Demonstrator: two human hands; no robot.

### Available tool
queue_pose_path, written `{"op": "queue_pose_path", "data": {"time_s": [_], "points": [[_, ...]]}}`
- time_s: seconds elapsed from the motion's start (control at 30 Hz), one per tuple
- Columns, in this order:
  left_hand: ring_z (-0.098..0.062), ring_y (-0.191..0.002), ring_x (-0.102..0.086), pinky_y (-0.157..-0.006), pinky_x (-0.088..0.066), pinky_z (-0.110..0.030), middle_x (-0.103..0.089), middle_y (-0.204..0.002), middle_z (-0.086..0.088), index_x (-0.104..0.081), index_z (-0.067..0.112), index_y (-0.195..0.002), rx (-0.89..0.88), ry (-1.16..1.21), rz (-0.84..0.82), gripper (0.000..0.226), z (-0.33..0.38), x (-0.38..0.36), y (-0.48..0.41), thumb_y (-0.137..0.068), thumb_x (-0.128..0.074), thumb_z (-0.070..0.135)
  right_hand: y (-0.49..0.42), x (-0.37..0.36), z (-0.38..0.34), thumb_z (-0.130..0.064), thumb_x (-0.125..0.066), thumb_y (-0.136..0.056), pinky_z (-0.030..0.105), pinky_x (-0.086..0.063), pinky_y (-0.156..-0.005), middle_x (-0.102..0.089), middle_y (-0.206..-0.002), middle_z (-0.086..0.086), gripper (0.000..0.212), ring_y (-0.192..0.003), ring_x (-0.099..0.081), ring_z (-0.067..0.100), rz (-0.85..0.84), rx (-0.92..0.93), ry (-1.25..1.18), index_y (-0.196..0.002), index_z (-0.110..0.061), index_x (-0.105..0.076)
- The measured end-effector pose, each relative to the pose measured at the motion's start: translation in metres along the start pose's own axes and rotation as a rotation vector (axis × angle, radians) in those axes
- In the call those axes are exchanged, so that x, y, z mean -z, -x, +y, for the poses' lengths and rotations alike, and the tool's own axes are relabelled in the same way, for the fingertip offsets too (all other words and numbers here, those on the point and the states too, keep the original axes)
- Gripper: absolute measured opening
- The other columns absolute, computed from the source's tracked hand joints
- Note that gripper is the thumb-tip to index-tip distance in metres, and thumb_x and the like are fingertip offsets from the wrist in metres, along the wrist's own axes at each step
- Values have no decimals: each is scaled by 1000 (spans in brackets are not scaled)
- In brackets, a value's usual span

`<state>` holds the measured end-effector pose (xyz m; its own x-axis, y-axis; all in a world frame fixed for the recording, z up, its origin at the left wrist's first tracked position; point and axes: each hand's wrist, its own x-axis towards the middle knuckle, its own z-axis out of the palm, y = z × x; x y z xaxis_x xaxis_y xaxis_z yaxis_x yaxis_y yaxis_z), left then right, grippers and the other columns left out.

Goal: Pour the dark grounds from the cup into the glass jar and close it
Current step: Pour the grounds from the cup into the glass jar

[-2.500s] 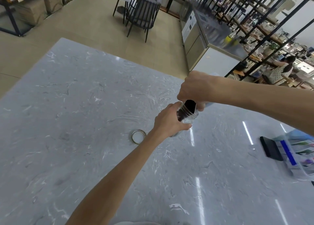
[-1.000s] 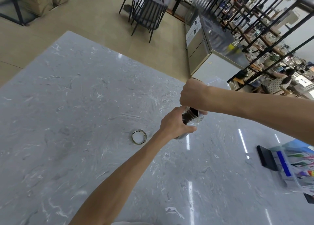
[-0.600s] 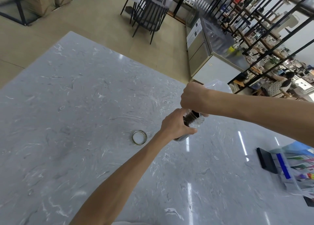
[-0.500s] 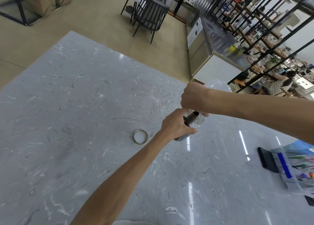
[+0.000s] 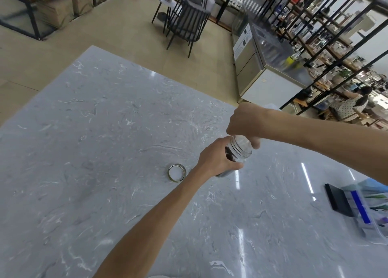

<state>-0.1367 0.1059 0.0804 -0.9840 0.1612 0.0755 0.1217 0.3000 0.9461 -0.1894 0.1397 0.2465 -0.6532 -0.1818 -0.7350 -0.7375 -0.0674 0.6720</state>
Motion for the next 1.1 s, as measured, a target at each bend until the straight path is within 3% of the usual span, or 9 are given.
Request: {"op": "queue_pose_path", "data": {"time_s": [0.23,0.4,0.47,0.6,0.7,0.83,0.93,1.03,1.1], "points": [[-12,-108,-61,-92,-52,-40,-63,-123,12,-51,38,-129,-34,1,-16,73,-4,26,5,-66,-86,51,25,-28,34,-69,-79,-63,31,-44,-82,-63,-122,-17,82,-103,-62,17,179,-29,-540,-133,-44,-44],[-3,-112,-61,-97,-49,-30,-62,-127,18,-50,39,-136,-11,69,-56,82,-9,53,14,-64,-89,47,40,-68,36,-69,-81,-60,29,-43,-89,-50,-109,-36,85,-111,-56,1,420,-15,-1104,-131,-48,-41],[-2,-115,-61,-101,-48,-29,-64,-127,18,-52,38,-135,7,161,-52,83,-9,61,23,-62,-91,43,43,-91,24,-72,-80,-56,25,-44,-93,-52,-118,-34,89,-116,-55,-4,516,23,-1389,-132,-47,-41],[-11,-121,-63,-103,-49,-34,-67,-128,9,-55,30,-135,-14,261,-2,78,-10,73,44,-67,-93,27,43,-134,-15,-65,-85,-59,8,-49,-68,-54,-134,-26,83,-124,-56,-3,763,176,-1900,-131,-49,-47],[-13,-123,-61,-104,-48,-34,-66,-130,7,-53,29,-138,-22,212,-19,80,0,72,55,-69,-92,23,41,-162,-42,-60,-87,-61,13,-49,-60,-54,-137,-20,83,-130,-54,3,888,203,-2056,-133,-48,-47],[-11,-120,-62,-103,-48,-31,-68,-127,8,-54,28,-137,8,123,-37,79,14,55,52,-68,-93,19,50,-188,-41,-54,-88,-63,14,-48,-69,-54,-135,-26,83,-127,-54,-2,917,150,-1968,-134,-51,-45],[-5,-113,-64,-98,-49,-27,-69,-122,12,-57,35,-130,34,42,-10,74,24,37,43,-65,-91,27,59,-182,-15,-68,-81,-61,20,-42,-83,-49,-136,-31,91,-116,-56,-4,865,-77,-1402,-137,-53,-34],[-1,-109,-64,-94,-50,-25,-67,-120,17,-57,41,-125,52,-73,52,69,38,22,27,-64,-90,37,65,-158,19,-68,-79,-65,24,-31,-59,-48,-140,-24,91,-96,-60,9,732,-220,-784,-140,-46,-33],[-1,-107,-63,-94,-50,-28,-67,-119,18,-55,43,-123,62,-107,97,69,48,15,14,-62,-88,42,70,-138,32,-65,-80,-66,26,-27,-59,-50,-138,-20,90,-101,-63,16,624,-237,-576,-140,-42,-36]]}}
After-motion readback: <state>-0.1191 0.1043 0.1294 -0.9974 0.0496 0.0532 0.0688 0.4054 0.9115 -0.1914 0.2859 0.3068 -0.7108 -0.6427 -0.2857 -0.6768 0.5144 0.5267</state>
